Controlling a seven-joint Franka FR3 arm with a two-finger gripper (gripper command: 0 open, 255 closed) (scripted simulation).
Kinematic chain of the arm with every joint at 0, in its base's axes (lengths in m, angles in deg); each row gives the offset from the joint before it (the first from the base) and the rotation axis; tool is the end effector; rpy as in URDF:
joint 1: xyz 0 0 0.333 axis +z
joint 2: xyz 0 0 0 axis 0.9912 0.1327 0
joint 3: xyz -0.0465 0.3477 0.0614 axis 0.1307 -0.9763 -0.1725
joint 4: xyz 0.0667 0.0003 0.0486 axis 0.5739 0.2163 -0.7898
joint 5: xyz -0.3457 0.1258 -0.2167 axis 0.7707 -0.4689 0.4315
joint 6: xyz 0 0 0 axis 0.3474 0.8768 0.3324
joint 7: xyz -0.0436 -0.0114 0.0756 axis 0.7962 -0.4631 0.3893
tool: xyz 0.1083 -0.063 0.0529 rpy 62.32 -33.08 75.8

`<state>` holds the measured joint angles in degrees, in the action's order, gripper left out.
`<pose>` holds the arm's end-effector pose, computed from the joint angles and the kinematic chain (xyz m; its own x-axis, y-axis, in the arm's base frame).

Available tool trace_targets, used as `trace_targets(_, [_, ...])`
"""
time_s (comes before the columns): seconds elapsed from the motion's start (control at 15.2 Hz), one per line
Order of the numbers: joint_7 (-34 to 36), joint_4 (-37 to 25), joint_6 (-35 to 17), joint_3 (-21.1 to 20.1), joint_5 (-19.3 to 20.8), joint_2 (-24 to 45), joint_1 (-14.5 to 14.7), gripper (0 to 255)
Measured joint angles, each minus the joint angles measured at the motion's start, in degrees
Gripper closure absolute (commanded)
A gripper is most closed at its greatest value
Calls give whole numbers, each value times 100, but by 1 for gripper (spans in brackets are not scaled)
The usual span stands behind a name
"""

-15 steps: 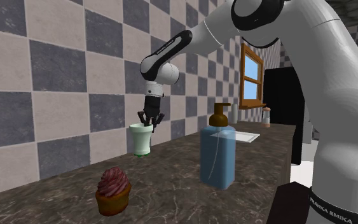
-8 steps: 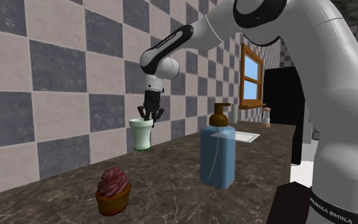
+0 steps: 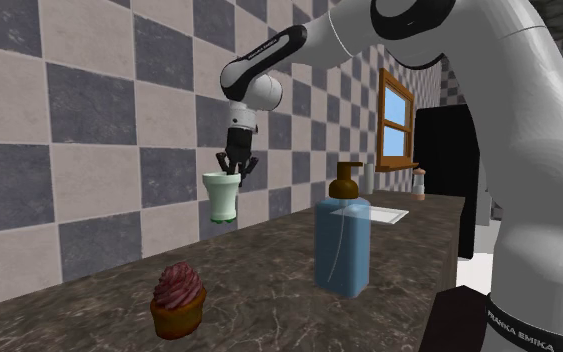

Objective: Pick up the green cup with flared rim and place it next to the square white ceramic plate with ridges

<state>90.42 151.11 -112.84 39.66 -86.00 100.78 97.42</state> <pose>0.6286 0.3286 0.4351 0.9798 0.1954 -0.0428 0.1885 -0.9735 -0.1298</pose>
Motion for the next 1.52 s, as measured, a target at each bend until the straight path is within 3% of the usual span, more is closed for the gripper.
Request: trace_targets(1.52, [180,-1801,1774,-28,32,16,56,255])
